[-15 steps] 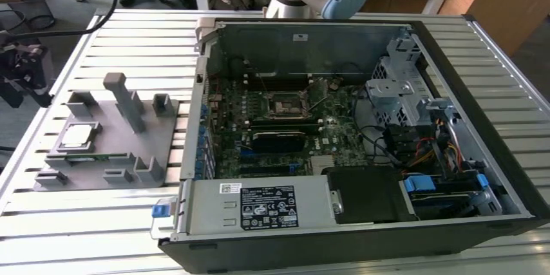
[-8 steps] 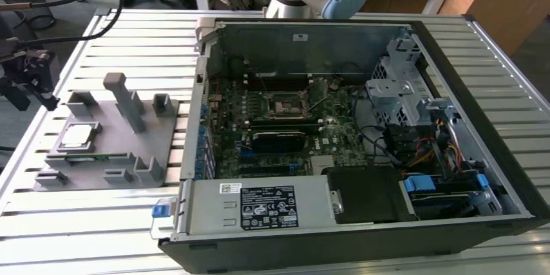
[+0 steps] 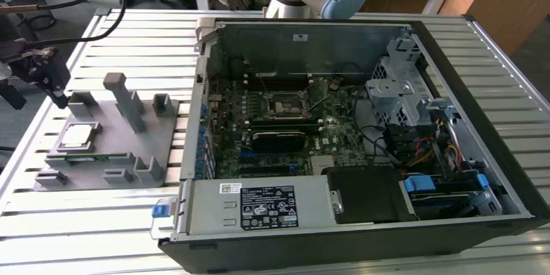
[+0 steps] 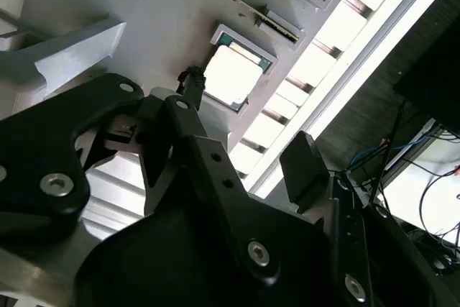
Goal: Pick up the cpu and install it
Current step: 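Pick up the cpu and move it towards the insertion slot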
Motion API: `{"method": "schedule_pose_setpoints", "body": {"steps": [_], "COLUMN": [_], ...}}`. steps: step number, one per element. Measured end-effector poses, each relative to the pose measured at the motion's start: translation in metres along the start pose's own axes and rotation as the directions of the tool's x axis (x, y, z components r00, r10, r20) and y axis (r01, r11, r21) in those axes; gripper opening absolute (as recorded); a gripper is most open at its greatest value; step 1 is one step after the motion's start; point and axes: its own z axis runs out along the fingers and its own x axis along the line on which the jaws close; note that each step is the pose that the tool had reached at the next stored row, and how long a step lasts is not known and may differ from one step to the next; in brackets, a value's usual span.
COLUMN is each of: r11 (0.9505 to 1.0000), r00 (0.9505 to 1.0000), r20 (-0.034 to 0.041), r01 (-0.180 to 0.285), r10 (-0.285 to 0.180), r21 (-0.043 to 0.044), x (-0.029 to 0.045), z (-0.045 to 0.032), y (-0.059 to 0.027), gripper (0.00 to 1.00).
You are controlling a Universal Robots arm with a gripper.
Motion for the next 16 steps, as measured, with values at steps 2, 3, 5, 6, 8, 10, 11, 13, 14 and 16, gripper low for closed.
{"method": "schedule_pose_setpoints", "body": {"steps": [2,3,5,6,8,10,11,13,14,16], "r11": [1.0,1.0,1.0,1.0,1.0,1.0,1.0,0.9999,0.9999,0.9999], "r00": [1.0,1.0,1.0,1.0,1.0,1.0,1.0,0.9999,0.9999,0.9999], "r20": [0.0004,0.0011,0.0014,0.0015,0.0015,0.0017,0.0016,0.0016,0.0016,0.0018], "r01": [0.0,0.0,0.0,0.0,0.003,0.007,0.01,0.012,0.013,0.015], "r10": [0.0,0.0,0.0,0.0,-0.003,-0.007,-0.01,-0.012,-0.013,-0.015], "r21": [0.002,0.0022,0.0022,0.0018,0.0017,0.0016,0.0016,0.0016,0.0016,0.0015], "x": [0.0,0.0001,0.0001,0.0001,0.0001,0.0001,0.0001,0.0002,0.0002,0.0002], "z": [0.0018,0.0028,0.0047,0.0054,0.007,0.0084,0.0089,0.0098,0.0103,0.0115], "y": [0.0,0.0001,0.0001,0.0002,0.0002,0.0002,0.0002,0.0002,0.0003,0.0003], "gripper": [0.72,0.72,0.72,0.72,0.72,0.72,0.72,0.72,0.72,0.72]}}
